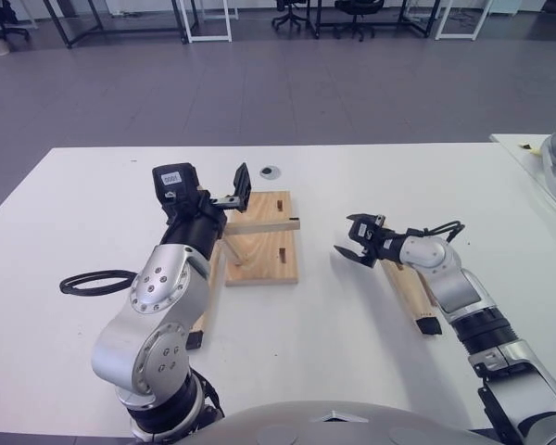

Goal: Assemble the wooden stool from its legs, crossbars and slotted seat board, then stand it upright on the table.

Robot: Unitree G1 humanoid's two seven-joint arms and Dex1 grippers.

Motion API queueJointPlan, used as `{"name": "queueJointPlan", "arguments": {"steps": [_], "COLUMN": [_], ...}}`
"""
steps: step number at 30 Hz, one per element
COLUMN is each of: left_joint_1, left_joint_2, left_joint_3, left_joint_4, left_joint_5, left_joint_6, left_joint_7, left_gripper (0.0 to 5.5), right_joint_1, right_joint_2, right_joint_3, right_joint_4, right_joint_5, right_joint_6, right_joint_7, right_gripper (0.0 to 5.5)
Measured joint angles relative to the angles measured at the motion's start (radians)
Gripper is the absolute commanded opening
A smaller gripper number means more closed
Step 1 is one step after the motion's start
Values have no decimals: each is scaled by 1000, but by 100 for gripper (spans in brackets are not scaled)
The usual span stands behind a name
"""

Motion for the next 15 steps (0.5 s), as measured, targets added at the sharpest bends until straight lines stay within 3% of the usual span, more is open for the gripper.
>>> {"name": "queueJointPlan", "arguments": {"steps": [7,10,15], "left_joint_1": [-7,-7,-42], "left_joint_2": [0,4,329], "left_joint_3": [-21,22,470], "left_joint_4": [5,-31,-48], "left_joint_5": [-88,-145,-570], "left_joint_6": [2,-17,-229], "left_joint_7": [-3,-42,-132], "left_gripper": [469,469,469], "right_joint_1": [-35,-40,-41], "right_joint_2": [7,8,9], "right_joint_3": [-1,-2,-9], "right_joint_4": [57,60,69], "right_joint_5": [-9,-12,-14], "right_joint_6": [-26,-31,-38], "right_joint_7": [-23,-34,-66], "right_gripper": [389,389,389]}}
